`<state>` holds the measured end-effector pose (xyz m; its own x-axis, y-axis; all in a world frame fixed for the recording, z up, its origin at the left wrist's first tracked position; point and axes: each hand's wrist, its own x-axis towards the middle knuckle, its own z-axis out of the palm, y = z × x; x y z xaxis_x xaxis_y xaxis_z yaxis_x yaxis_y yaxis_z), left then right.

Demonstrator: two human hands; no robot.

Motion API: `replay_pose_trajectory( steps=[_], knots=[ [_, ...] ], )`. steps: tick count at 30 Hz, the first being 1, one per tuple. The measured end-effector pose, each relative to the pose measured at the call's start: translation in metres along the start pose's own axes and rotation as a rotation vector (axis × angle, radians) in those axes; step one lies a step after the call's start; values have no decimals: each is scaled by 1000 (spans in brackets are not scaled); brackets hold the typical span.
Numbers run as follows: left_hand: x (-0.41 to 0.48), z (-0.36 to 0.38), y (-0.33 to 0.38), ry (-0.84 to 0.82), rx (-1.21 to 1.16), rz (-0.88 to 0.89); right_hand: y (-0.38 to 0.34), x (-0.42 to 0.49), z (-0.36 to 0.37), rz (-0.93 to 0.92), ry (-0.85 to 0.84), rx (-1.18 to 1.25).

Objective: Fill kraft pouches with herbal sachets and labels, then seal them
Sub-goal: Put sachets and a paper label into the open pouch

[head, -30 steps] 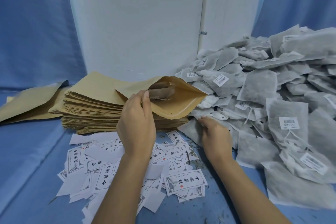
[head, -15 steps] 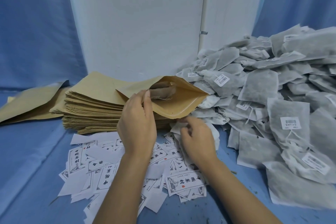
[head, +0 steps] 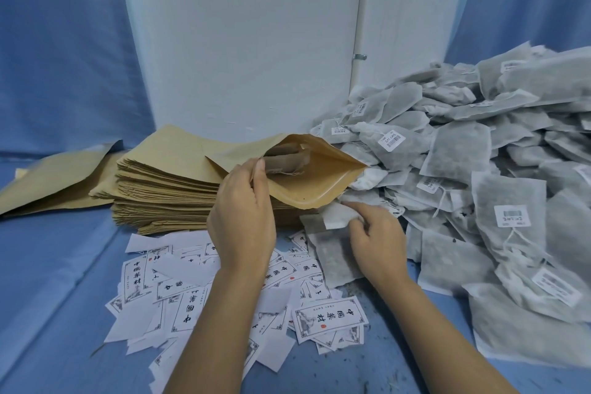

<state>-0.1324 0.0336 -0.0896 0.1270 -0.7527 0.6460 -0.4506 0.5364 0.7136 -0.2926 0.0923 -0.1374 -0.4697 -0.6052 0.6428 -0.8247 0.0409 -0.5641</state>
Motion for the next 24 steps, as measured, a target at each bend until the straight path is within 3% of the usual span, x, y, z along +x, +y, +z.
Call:
replay_pose_trajectory(
  steps=[5, 11, 15, 20, 24],
  knots=[
    [0, -1, 1, 2, -1, 1, -1, -7, -4, -59, -75, 116],
    [1, 0, 0, -5, -18, -12, -1, -1, -2, 66, -154, -84],
    [1, -1, 0, -4, -11, -7, 3, 5, -1, 8, -459, -236],
    [1, 0, -1, -9, -4, -2, -2, 21, -15, 115, -742, -269],
    [2, 0, -2, -10, 1, -7, -2, 26, -18, 145, -804, -287]
  ],
)
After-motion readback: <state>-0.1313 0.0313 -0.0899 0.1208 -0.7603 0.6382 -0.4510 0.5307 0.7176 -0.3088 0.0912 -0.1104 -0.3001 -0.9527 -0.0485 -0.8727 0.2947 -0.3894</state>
